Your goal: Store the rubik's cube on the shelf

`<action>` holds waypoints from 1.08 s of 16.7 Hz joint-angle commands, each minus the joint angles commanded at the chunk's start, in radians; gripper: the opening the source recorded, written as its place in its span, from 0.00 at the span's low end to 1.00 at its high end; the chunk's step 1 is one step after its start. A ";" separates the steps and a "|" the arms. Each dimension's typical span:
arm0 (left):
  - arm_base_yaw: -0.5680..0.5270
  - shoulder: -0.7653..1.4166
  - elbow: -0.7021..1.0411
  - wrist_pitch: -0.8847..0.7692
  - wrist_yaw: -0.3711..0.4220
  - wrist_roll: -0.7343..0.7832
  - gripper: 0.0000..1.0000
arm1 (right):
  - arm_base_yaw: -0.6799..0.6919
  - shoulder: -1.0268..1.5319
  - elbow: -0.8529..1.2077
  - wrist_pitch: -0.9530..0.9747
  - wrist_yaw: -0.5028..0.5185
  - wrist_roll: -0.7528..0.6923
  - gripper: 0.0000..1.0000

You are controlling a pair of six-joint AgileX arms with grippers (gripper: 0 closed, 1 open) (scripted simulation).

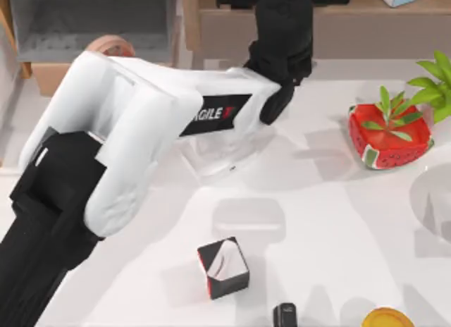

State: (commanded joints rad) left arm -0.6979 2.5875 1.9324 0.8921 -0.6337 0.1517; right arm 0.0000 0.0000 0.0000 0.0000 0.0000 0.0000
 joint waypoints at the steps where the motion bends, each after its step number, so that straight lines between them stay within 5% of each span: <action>1: 0.000 0.000 0.000 0.000 0.000 0.000 0.23 | 0.000 0.000 0.000 0.000 0.000 0.000 1.00; 11: 0.000 0.000 0.000 0.000 0.000 0.000 0.98 | 0.000 0.000 0.000 0.000 0.000 0.000 1.00; 18: 0.000 0.000 0.000 0.000 0.000 0.000 1.00 | 0.000 0.000 0.000 0.000 0.000 0.000 1.00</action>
State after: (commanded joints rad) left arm -0.6979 2.5875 1.9324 0.8921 -0.6337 0.1517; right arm 0.0000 0.0000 0.0000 0.0000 0.0000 0.0000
